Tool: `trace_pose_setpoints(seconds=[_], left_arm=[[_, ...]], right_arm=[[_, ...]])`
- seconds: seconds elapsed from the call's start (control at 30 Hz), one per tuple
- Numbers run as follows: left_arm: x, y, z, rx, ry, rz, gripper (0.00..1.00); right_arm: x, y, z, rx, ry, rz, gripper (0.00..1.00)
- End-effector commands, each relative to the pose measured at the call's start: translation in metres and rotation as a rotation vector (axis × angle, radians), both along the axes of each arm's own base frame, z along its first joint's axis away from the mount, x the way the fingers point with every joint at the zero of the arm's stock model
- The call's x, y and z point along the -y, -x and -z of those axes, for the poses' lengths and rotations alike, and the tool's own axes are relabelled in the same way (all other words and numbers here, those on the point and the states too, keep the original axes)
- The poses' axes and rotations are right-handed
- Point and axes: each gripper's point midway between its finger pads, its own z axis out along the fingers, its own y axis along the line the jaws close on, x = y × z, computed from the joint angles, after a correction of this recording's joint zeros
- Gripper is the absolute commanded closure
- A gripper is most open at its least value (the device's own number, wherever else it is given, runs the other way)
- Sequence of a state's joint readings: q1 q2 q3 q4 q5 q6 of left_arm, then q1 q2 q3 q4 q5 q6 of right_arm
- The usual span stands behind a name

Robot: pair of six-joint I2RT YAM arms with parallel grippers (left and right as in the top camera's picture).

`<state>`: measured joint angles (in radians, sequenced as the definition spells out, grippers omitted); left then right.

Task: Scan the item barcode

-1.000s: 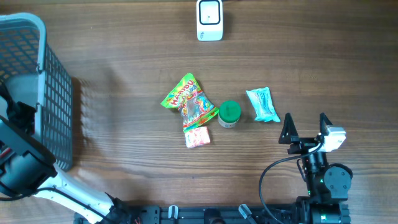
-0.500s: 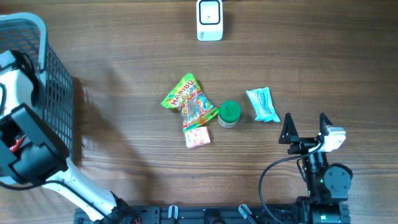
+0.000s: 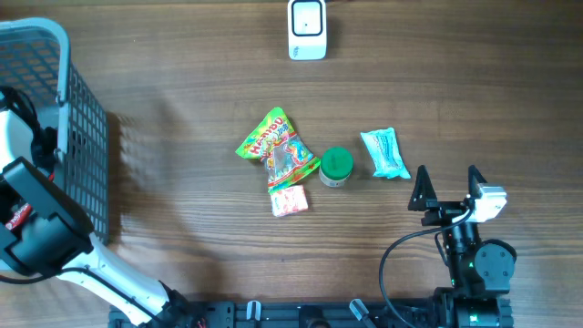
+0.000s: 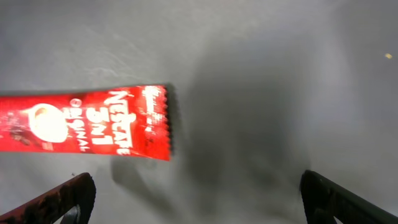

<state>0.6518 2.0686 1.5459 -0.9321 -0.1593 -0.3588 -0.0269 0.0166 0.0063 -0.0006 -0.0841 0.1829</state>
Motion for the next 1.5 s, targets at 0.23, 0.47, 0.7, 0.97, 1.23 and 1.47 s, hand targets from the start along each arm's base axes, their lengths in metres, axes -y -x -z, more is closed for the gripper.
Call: trace_pose_setpoints(seconds=[0.23, 0.47, 0.7, 0.97, 1.23, 1.47], left_arm=[[-0.036, 0.024, -0.031, 0.004, -0.101, -0.098, 0.00], [-0.054, 0.039, -0.032, 0.014, -0.110, -0.153, 0.00], [-0.058, 0.034, -0.022, 0.017, -0.113, -0.153, 0.00], [-0.047, 0.045, 0.007, -0.067, -0.042, -0.149, 0.00], [-0.048, 0.060, 0.040, -0.087, -0.024, -0.174, 0.00], [-0.038, 0.072, 0.051, -0.121, 0.006, -0.175, 0.25]], right_arm=[[0.000, 0.000, -0.001, 0.004, -0.010, 0.003, 0.00], [0.000, 0.000, -0.001, 0.004, -0.010, 0.003, 0.00], [0.000, 0.000, -0.001, 0.004, -0.010, 0.003, 0.00], [0.000, 0.000, -0.001, 0.004, -0.010, 0.003, 0.00], [0.000, 0.000, -0.001, 0.004, -0.010, 0.003, 0.00], [0.000, 0.000, -0.001, 0.004, -0.010, 0.003, 0.00]])
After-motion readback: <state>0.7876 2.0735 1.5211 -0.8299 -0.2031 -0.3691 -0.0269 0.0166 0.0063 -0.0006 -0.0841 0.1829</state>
